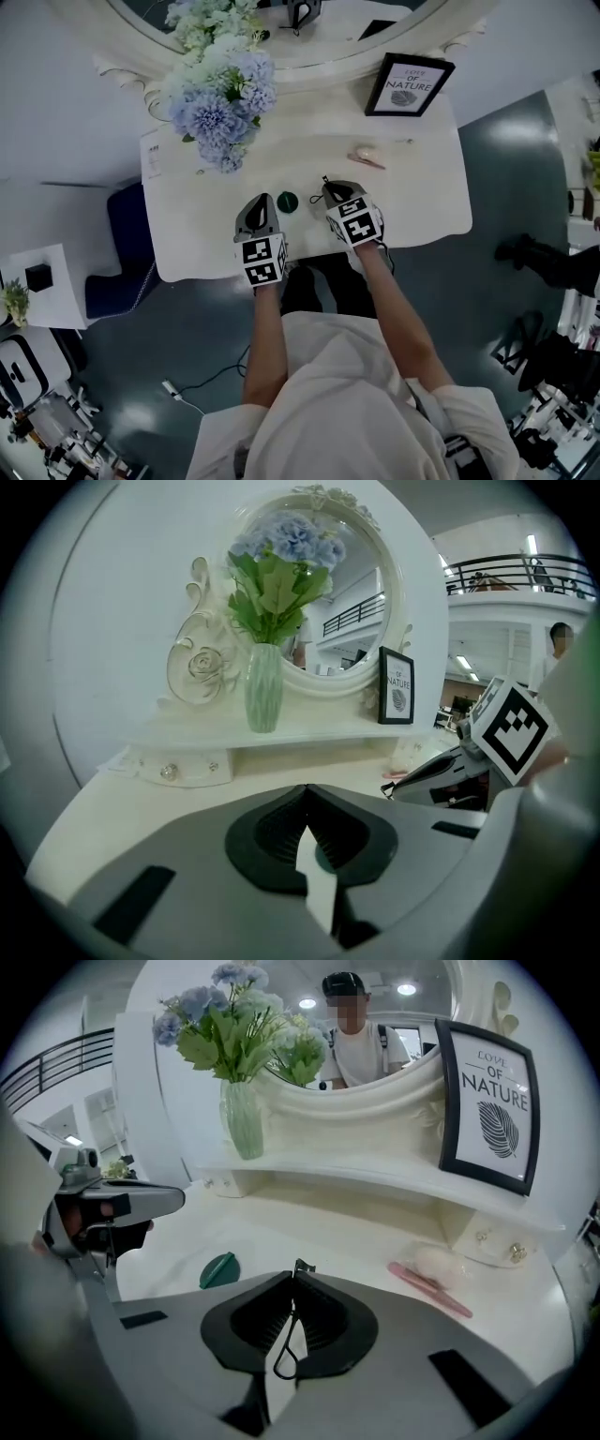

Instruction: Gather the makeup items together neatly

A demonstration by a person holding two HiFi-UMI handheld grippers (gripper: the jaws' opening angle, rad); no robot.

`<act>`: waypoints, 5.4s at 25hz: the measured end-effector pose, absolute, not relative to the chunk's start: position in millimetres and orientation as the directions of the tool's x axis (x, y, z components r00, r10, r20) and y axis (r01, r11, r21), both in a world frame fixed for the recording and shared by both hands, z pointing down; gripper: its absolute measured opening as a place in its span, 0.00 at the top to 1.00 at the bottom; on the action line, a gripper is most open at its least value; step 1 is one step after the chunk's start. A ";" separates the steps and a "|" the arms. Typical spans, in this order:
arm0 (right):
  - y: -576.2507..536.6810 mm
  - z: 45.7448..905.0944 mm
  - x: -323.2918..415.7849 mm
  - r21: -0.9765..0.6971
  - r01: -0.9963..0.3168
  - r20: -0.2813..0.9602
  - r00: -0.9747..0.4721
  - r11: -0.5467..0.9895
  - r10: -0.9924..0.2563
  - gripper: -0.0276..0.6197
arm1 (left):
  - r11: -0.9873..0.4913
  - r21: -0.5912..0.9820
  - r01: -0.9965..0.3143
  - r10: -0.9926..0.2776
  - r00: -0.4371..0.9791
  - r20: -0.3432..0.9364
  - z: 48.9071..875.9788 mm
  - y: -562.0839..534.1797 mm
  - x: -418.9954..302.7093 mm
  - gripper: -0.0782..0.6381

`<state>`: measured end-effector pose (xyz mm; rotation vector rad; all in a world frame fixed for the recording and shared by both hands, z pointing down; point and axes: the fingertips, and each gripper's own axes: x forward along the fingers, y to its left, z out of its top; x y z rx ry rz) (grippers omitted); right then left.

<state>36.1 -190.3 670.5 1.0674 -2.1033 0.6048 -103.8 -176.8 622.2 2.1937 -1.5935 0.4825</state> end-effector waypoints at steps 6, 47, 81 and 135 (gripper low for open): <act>-197.6 678.7 20.1 -0.110 -0.883 0.750 -0.375 0.456 -0.546 0.88 | -0.277 0.112 -0.954 -0.822 0.296 0.487 624.9 -168.7 -134.5 0.87; -202.4 629.7 123.8 -0.007 -0.718 0.706 -0.496 0.696 -0.505 0.72 | -0.141 0.055 -0.988 -0.891 0.151 0.429 563.4 -165.0 -49.0 0.87; -261.4 672.0 161.0 0.250 -0.484 0.793 -0.395 0.839 -0.464 0.70 | -0.028 0.052 -0.998 -0.871 0.050 0.489 594.6 -115.3 -40.0 0.87; -156.8 671.7 64.7 -0.038 -0.975 0.820 -0.155 0.218 -0.551 0.63 | -0.430 0.154 -0.890 -0.773 0.451 0.446 583.2 -181.2 -74.5 0.87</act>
